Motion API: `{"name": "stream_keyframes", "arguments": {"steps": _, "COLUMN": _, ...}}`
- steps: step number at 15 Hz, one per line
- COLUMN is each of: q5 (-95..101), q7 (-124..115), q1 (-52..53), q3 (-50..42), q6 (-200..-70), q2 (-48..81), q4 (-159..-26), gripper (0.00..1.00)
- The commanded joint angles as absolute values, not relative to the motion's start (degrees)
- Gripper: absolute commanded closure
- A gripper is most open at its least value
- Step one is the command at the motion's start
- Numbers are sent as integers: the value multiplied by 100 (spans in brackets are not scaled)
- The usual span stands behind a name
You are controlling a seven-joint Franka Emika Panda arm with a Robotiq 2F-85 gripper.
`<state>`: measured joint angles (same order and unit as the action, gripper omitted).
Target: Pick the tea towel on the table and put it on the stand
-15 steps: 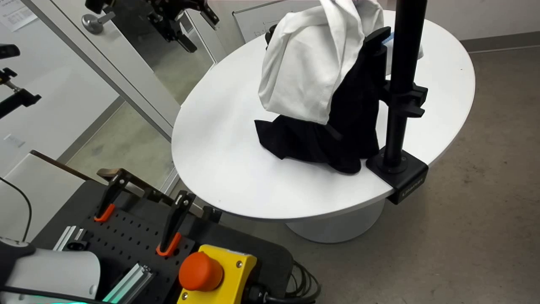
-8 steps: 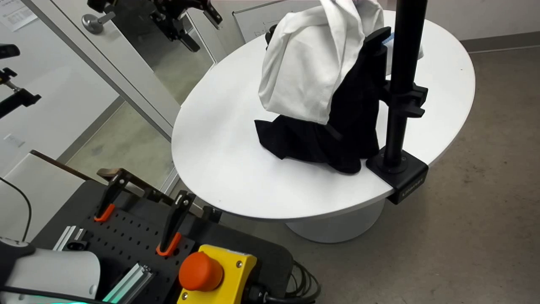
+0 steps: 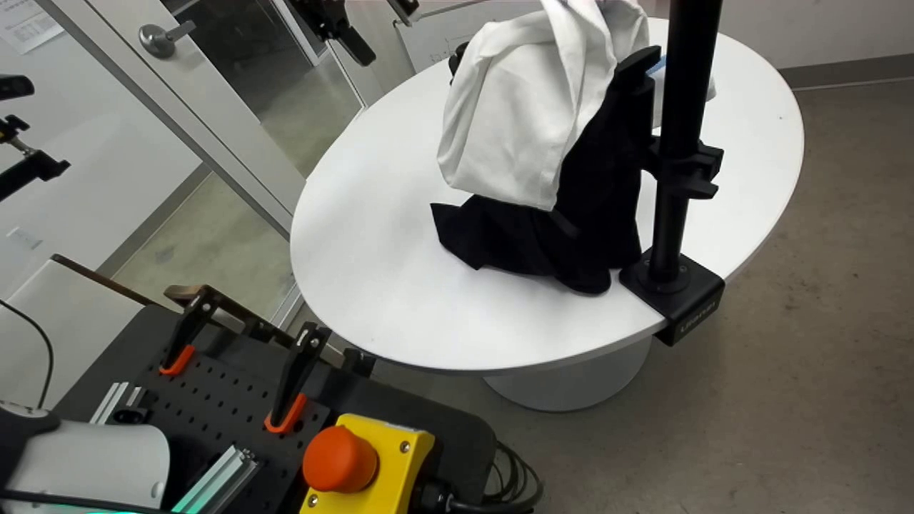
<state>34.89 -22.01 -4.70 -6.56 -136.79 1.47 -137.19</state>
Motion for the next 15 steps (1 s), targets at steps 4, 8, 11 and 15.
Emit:
{"name": "stream_keyframes", "arguments": {"steps": 4, "q5": 3373, "q7": -2278, "q1": -910, "q3": -982, "q6": -14011, "q2": -1, "q4": -13835, "gripper": 0}}
{"name": "stream_keyframes", "arguments": {"steps": 8, "q5": 3376, "q7": -2292, "q1": -1076, "q3": -1118, "q6": -14435, "q2": 169, "q4": -13716, "gripper": 0}}
{"name": "stream_keyframes", "arguments": {"steps": 11, "q5": 3348, "q7": -2308, "q1": -1154, "q3": -1201, "q6": -14680, "q2": 339, "q4": -13617, "gripper": 0}}
{"name": "stream_keyframes", "arguments": {"steps": 15, "q5": 3306, "q7": -2402, "q1": -1235, "q3": -1357, "q6": -15113, "q2": 613, "q4": -13484, "gripper": 0}}
